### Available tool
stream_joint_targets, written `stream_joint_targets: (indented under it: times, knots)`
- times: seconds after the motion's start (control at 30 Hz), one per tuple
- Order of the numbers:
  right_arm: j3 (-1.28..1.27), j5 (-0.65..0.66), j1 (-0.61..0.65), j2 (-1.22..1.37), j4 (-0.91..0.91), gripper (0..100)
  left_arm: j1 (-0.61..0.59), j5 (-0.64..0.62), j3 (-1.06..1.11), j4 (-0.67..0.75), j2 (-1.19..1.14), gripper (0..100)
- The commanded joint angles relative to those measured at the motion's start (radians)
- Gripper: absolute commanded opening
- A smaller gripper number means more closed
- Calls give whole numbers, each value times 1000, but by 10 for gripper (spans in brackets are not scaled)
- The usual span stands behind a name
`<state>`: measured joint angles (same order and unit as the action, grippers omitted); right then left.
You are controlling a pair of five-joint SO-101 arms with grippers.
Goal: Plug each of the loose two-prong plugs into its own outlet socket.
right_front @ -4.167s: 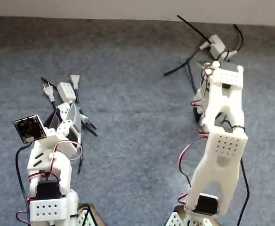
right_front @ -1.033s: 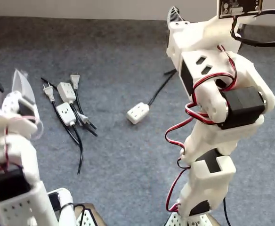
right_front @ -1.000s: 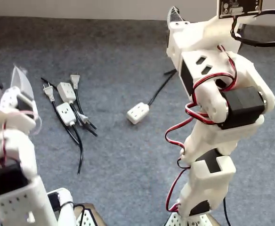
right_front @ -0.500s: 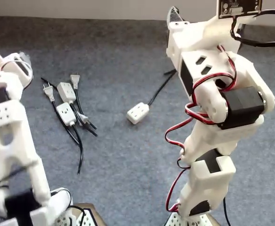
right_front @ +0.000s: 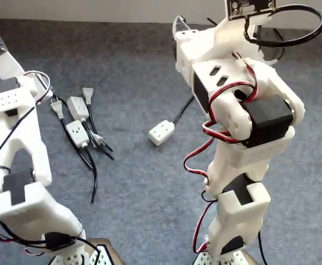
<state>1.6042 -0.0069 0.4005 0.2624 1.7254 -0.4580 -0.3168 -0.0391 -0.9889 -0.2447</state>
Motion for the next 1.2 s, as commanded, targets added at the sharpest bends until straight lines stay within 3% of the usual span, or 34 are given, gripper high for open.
stream_joint_targets:
  times: [0.0, 0.13, 0.5, 1.17]
  knots:
    - [-2, 14, 12, -28, 39, 410, 25, -52, -145, -84, -90, 189]
    - [-2, 14, 12, -27, 38, 410, 30, -66, -274, -170, -214, 189]
    - [-2, 14, 13, -27, 38, 410, 64, -68, -464, -247, -414, 189]
    - [-2, 14, 13, -27, 38, 410, 45, -68, -483, -287, -472, 192]
